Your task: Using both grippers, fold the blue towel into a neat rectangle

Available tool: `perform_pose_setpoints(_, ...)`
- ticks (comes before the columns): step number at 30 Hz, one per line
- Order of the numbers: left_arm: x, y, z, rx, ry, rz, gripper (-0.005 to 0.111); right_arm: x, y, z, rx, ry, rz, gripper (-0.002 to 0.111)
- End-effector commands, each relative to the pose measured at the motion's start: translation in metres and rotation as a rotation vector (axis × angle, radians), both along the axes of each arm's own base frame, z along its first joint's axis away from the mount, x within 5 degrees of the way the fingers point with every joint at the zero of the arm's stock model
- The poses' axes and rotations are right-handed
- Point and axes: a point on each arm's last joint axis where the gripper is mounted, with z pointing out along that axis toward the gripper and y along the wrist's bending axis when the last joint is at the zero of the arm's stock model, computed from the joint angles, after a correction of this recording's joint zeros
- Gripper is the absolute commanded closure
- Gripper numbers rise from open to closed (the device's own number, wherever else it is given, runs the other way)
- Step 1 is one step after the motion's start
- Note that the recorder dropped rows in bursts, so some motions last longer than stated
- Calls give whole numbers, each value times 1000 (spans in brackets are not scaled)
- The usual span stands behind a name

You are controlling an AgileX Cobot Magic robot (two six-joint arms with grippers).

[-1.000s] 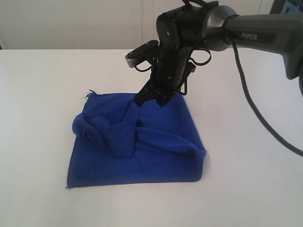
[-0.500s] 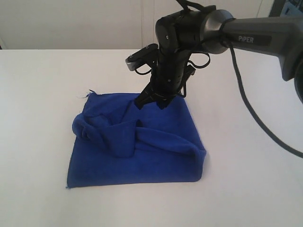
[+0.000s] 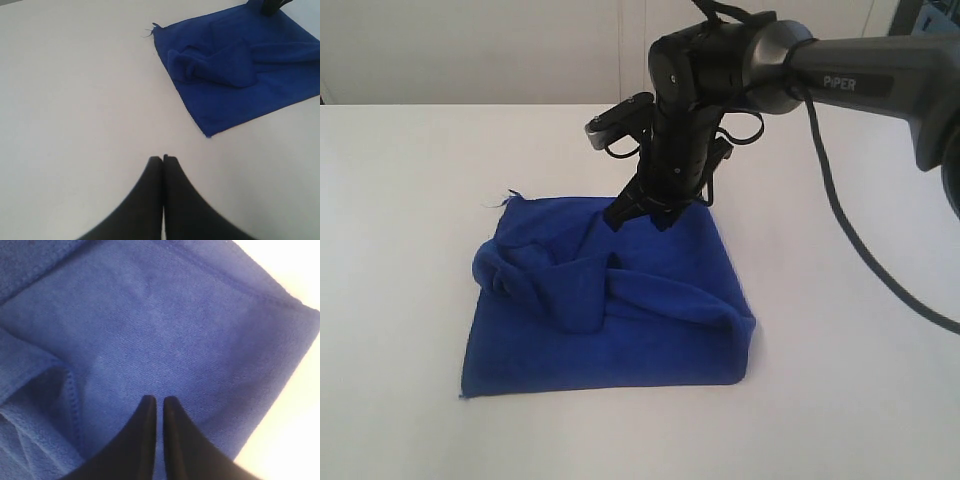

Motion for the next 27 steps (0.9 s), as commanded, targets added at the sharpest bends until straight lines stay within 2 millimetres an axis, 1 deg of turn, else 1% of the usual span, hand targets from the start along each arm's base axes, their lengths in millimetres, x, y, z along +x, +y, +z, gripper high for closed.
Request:
perform_pose_setpoints(1,-1,0,-2,3,3,-3,107,0,-2,0,-2,-2,1,102)
perform_pose_setpoints(10,-1,0,-2,3,3,-3,107,1,-2,0,2,-6,-7,102)
perform_pose_setpoints(12,-1,0,-2,3,3,-3,107,2,-1,-3,4,-9,-6,102)
perform_pose_setpoints(17,-1,0,-2,3,3,-3,107,6,-1,-30,-17,34,-7,102)
perform_pose_setpoints(21,-1,0,-2,3,3,-3,107,10,-1,-43,-20,40,-10,103)
perform_pose_setpoints(24,-1,0,-2,3,3,-3,107,15,-9,-53,-21,45,-28,108)
perform_pose_setpoints(27,-1,0,-2,3,3,-3,107,19,-19,-61,-26,64,-52,108)
